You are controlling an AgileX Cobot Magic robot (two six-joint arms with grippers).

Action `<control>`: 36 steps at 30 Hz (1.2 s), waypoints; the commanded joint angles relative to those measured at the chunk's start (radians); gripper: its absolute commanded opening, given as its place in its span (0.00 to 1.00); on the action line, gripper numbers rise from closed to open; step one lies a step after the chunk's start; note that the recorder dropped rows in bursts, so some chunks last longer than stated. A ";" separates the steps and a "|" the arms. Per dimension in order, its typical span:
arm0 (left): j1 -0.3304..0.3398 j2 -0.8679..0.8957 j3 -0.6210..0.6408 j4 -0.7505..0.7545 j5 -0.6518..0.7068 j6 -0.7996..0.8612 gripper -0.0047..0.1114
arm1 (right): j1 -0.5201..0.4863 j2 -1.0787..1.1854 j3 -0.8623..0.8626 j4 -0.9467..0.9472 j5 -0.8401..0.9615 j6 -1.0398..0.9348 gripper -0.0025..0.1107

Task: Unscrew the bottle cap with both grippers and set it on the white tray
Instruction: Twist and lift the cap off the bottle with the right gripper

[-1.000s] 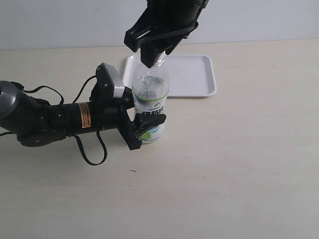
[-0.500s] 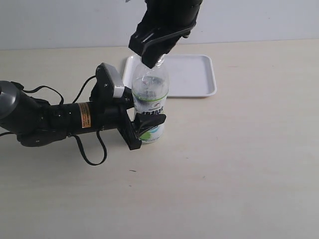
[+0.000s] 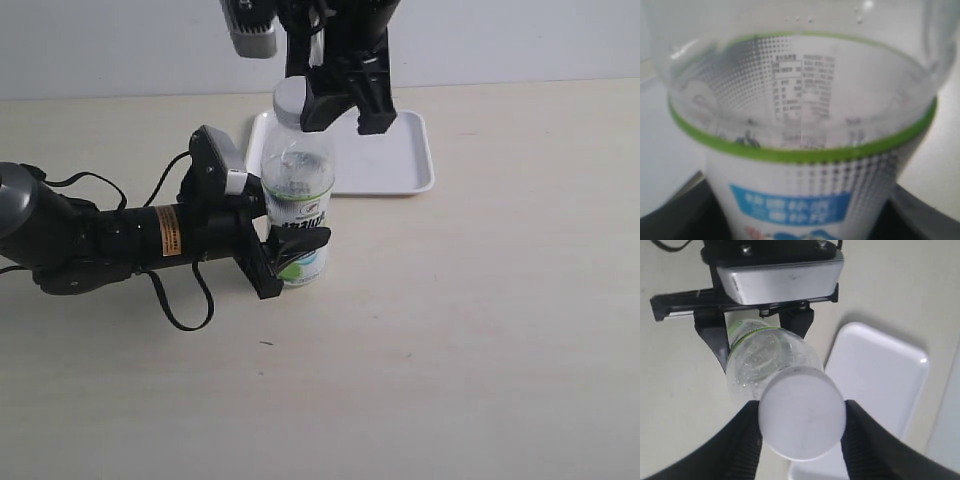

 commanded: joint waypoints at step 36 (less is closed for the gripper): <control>-0.002 -0.006 0.002 0.009 -0.009 0.010 0.04 | -0.279 -0.156 -0.003 -0.093 -0.203 0.610 0.02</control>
